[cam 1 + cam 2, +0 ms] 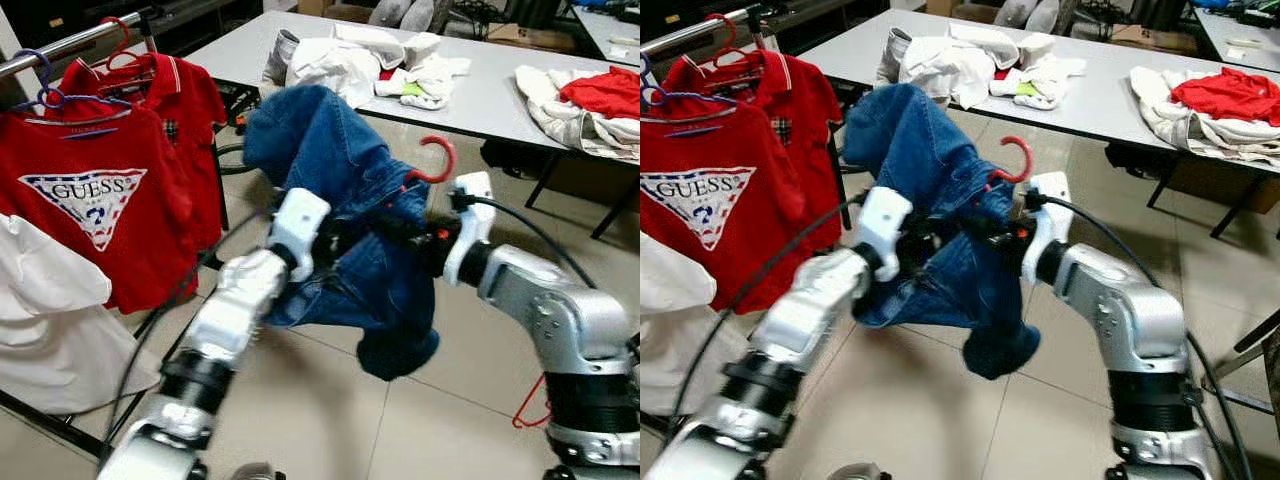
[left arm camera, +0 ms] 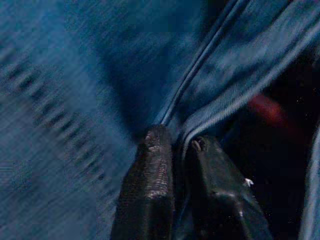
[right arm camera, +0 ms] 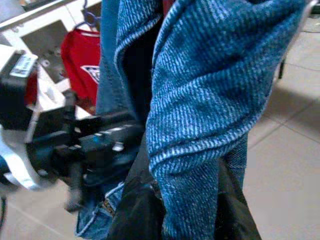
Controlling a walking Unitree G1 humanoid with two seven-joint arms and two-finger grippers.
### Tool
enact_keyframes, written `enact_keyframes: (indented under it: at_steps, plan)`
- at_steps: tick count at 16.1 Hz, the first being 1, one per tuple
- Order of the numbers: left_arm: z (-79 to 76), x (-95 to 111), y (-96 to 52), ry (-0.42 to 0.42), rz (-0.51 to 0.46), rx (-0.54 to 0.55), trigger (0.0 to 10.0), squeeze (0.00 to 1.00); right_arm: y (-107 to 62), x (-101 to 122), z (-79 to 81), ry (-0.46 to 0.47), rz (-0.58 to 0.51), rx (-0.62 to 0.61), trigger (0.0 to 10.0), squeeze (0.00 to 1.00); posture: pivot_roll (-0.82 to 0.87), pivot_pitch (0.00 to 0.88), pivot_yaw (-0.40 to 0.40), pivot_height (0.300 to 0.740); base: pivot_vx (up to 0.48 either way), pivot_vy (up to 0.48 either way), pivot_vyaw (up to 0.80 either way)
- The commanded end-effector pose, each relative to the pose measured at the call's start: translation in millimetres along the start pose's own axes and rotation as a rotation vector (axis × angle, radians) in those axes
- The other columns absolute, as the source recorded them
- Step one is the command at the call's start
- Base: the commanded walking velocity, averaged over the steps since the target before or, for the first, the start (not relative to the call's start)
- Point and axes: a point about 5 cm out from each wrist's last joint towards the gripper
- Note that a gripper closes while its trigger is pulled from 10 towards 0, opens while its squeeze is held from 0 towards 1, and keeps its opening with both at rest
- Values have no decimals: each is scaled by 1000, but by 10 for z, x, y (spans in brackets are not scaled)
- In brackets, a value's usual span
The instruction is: Hang hanger
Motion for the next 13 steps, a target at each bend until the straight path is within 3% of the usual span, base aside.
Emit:
enact_keyframes:
  at_steps: [1, 3, 4, 5, 8, 9, 10, 12, 13]
  plan:
    - [2, 32, -45, -15, -30, -28, 10000, 1000, -58, 70, -1, -22, -31, -16, 0, 0, 55, 8, -15, 740, 0, 0, 0]
    - [-17, 40, -219, -19, -58, -77, 10000, 1000, -98, 16, -108, -28, 1, -87, 0, 0, 63, 4, -26, 740, 0, 0, 0]
    - [-39, 114, -317, -78, -102, -110, 10000, 788, -121, -26, -163, -49, 31, -126, 0, 0, 67, 2, -31, 740, 0, 0, 0]
    - [-74, 181, -384, -126, -130, -143, 10000, 0, -138, -62, -197, -55, 42, -148, 0, 0, 71, 0, -35, 740, 0, 0, 0]
    - [-146, 315, -497, -240, -156, -130, 10000, 0, -180, -228, -288, -97, 70, -245, 0, 0, 75, 1, -38, 740, 0, 0, 0]
    - [-196, 298, -573, -237, -127, -123, 10000, 0, -217, -328, -337, -134, 76, -319, 7451, 0, 73, 5, -33, 740, 0, 0, 0]
    - [-223, 230, -664, -184, -79, -109, 10000, 0, -263, -393, -371, -167, 48, -378, 10000, 0, 72, 4, -31, 740, 0, 0, 0]
    - [-159, -64, -820, -152, 57, 61, 10000, 0, -333, -484, -344, -198, -8, -438, 10000, 0, 71, 16, -32, 740, 0, 0, 0]
    - [-113, -270, -944, -182, 129, 209, 10000, 0, -388, -567, -299, -212, -50, -475, 10000, 0, 70, 21, -37, 740, 0, 0, 0]
Point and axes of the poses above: a point about 5 cm out from each wrist's last joint towards the gripper, its own y axis pointing out of the wrist towards the gripper, its own x axis along the axis of the wrist's last joint, z = x × y, and after that the axes turned 15 degrees about y, right-handed
